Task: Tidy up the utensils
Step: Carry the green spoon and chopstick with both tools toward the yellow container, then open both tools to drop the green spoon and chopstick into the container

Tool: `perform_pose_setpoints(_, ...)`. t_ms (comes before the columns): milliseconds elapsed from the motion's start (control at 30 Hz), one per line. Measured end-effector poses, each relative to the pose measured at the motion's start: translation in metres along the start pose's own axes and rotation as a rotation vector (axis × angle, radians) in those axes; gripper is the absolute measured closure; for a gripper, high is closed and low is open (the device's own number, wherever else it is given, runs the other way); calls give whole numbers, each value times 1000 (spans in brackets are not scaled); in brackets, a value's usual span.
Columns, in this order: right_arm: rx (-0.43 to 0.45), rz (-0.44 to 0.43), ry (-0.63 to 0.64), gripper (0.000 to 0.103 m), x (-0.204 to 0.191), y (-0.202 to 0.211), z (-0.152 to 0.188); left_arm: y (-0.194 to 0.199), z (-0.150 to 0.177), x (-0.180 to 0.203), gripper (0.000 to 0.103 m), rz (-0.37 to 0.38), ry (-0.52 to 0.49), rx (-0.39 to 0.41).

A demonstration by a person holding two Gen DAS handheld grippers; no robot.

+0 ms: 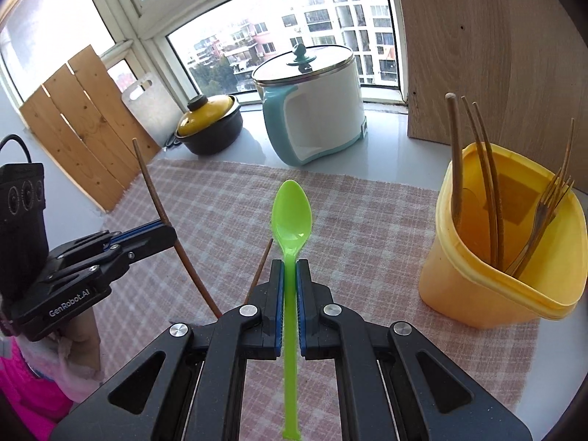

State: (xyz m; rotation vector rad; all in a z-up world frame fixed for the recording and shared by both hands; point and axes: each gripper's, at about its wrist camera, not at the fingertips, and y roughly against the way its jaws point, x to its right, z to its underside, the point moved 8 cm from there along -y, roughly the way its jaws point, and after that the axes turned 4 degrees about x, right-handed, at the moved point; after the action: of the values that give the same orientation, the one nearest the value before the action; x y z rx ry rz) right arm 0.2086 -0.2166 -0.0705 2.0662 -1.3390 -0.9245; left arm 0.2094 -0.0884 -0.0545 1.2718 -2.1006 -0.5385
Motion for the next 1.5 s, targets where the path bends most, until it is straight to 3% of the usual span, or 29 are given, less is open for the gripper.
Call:
perform_pose_setpoints(800,302,166,-21,98,62,121,-60,28,-77,119,99,163,-133,140)
perform_pose_setpoints(1200,355,246,-57,98,106,120,-84,12,-121,173,99,209,-171,195)
perform_pose_setpoints(1500,358,288,-83,98,136,98,-89,-40,-124,187,100,165,-187,139)
